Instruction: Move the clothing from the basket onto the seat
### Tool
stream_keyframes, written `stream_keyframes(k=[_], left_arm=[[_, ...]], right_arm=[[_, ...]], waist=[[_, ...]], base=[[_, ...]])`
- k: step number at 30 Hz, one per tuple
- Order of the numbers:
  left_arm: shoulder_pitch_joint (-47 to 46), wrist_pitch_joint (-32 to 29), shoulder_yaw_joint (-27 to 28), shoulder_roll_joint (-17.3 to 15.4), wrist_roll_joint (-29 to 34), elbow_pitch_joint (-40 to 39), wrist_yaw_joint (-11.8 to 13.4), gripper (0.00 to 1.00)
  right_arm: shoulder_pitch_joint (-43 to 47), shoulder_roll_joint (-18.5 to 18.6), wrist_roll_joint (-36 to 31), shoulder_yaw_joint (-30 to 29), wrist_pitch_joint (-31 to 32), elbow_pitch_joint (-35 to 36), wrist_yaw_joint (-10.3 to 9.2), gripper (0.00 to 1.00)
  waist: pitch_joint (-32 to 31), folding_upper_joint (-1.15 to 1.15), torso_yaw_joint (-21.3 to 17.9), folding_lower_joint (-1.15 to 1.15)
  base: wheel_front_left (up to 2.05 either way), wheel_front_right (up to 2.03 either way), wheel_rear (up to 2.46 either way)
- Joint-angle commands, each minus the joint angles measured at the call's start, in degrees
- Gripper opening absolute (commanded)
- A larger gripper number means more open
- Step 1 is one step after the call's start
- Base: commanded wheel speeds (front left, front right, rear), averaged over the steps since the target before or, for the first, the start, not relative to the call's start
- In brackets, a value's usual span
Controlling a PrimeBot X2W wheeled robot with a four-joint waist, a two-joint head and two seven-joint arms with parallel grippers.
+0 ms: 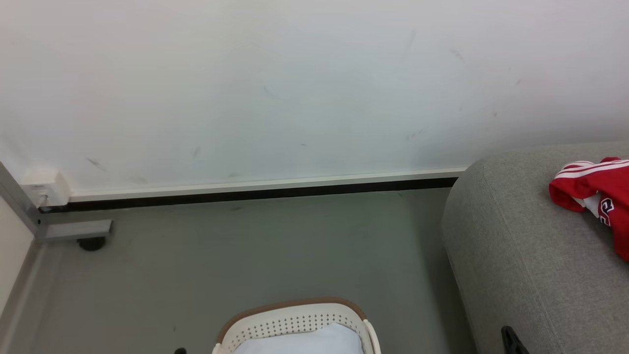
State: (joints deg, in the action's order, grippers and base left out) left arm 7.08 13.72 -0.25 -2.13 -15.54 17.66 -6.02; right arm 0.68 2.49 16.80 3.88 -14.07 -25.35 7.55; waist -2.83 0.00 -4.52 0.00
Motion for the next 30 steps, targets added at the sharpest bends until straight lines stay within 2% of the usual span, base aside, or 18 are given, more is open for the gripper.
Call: stream_keyframes(k=[1,30], left_arm=[[-1.30,-0.57,0.53,-0.19,-2.56,-0.83,-0.06,0.00],[-5.72,-7.56,2.72,-0.46,-29.34,-2.08,-0.61,0.00]], right_arm=[[-1.01,0.20,2.55,-0.48,0.56,1.30,0.00,0.00],[-3.35,0.32,28.90,-4.08,7.76,5.09,-0.03,0.00]], waist=[[0.03,0.00,0.05,0.00],[0.74,0.00,1.13,0.00]], base=[[0.00,0.00,0.00],[0.00,0.00,0.00]])
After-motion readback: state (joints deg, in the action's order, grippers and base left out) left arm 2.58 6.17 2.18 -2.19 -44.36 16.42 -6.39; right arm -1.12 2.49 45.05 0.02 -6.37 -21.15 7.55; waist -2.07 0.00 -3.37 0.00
